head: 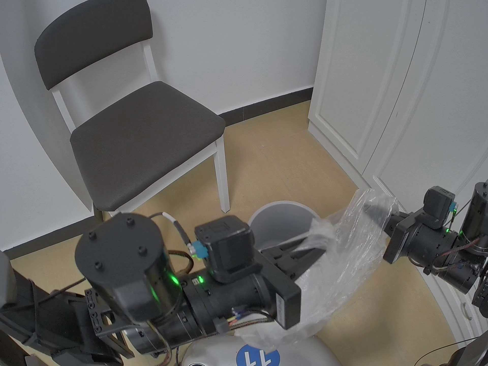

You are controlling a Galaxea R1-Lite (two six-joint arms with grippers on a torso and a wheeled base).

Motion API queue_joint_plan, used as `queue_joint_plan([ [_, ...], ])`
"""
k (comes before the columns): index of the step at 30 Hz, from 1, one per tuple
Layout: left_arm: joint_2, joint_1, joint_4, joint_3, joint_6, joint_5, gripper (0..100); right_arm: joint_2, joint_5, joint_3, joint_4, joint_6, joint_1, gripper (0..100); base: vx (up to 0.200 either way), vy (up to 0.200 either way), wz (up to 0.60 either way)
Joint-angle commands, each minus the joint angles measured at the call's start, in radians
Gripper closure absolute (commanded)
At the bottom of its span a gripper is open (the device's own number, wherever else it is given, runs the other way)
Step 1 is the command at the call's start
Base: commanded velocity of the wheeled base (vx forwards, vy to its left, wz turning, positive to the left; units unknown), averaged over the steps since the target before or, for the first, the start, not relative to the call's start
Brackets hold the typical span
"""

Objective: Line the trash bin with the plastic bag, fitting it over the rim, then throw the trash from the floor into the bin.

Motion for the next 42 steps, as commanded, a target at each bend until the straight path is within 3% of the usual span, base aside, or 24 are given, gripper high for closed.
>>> queue_joint_plan([
  [1,-0.031,0.092,0.017,-0.037,0.000,-0.001,100,-0.050,-0.014,-0.015,0.009,-0.031,-0.114,100,0.000,0.000,0.00],
  [3,-0.066,0.160,0.053,-0.053,0.006,-0.001,100,-0.082,-0.004,-0.022,0.032,-0.073,-0.219,100,0.000,0.000,0.00],
  [7,-0.115,0.237,0.175,-0.086,0.026,-0.009,100,-0.109,0.006,-0.029,0.098,-0.106,-0.283,100,0.000,0.000,0.00],
  [13,-0.172,0.332,0.433,-0.109,0.135,-0.024,100,-0.103,0.003,-0.043,0.126,-0.116,-0.311,100,0.000,0.000,0.00],
  [19,-0.175,0.376,0.560,-0.090,0.284,-0.016,100,-0.077,-0.031,-0.080,0.117,-0.109,-0.326,100,0.000,0.000,0.00],
  [24,-0.160,0.416,0.585,-0.092,0.330,-0.016,100,-0.094,-0.027,-0.083,0.117,-0.113,-0.375,100,0.000,0.000,0.00],
  [35,-0.062,0.477,0.596,-0.133,0.340,-0.015,100,-0.094,-0.024,-0.100,0.117,-0.111,-0.426,100,0.000,0.000,0.00],
  [42,-0.040,0.528,0.594,-0.155,0.347,-0.015,100,-0.086,0.012,-0.120,0.120,-0.108,-0.484,100,0.000,0.000,0.00],
])
